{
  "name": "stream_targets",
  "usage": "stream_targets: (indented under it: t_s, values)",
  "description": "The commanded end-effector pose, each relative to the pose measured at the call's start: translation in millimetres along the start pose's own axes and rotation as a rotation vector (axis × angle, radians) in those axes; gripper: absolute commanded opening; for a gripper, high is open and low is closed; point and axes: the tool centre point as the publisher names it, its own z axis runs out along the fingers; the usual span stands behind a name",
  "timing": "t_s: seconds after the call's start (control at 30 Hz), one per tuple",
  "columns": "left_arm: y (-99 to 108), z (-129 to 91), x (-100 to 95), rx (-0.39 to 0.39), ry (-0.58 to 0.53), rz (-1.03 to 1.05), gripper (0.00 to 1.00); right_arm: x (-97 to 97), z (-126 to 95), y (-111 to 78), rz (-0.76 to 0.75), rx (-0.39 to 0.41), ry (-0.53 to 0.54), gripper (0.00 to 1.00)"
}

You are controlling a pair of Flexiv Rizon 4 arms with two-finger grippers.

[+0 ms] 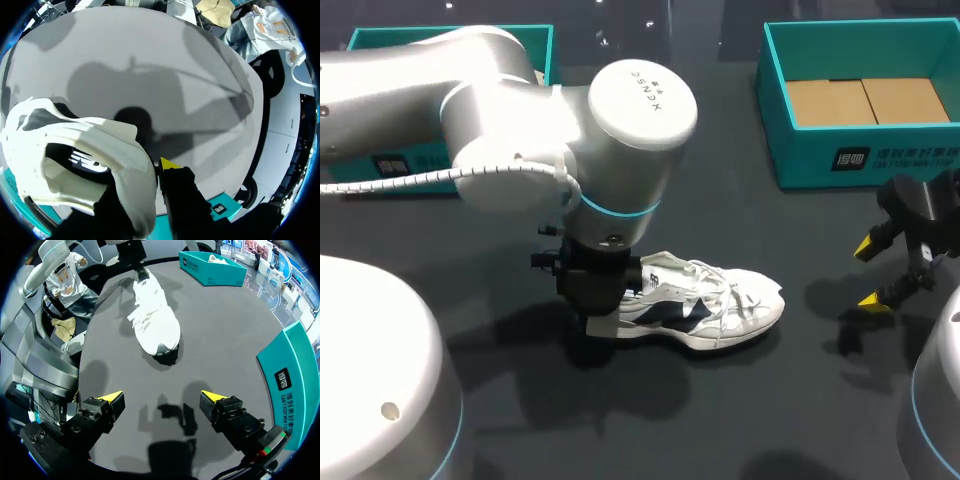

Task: Take the shoe out of the shoebox, open the shoe tongue, remove and reinsert the insole, then place the shoe into the shoebox

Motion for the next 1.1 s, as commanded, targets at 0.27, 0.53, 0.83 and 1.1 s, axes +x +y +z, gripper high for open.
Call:
stream_targets:
  t_s: [0.27, 0.53, 0.83, 1.1]
  values:
    - [4, 17, -21.8, -0.023, 0.01, 0.004, 0.0, 1.1, 0, 0.0, 0.001, 0.002, -0.002, 1.0]
    - [0, 24, -29.7, -0.037, 0.013, 0.015, 0.0, 1.1, 0, 0.0, 0.001, 0.002, -0.002, 1.0]
    - [-2, 35, -34.6, -0.027, 0.04, 0.004, 0.0, 1.1, 0, 0.0, 0.001, 0.002, -0.002, 1.0]
    - [-3, 38, -35.2, 0.002, 0.046, -0.019, 0.0, 1.1, 0, 0.0, 0.001, 0.002, -0.002, 1.0]
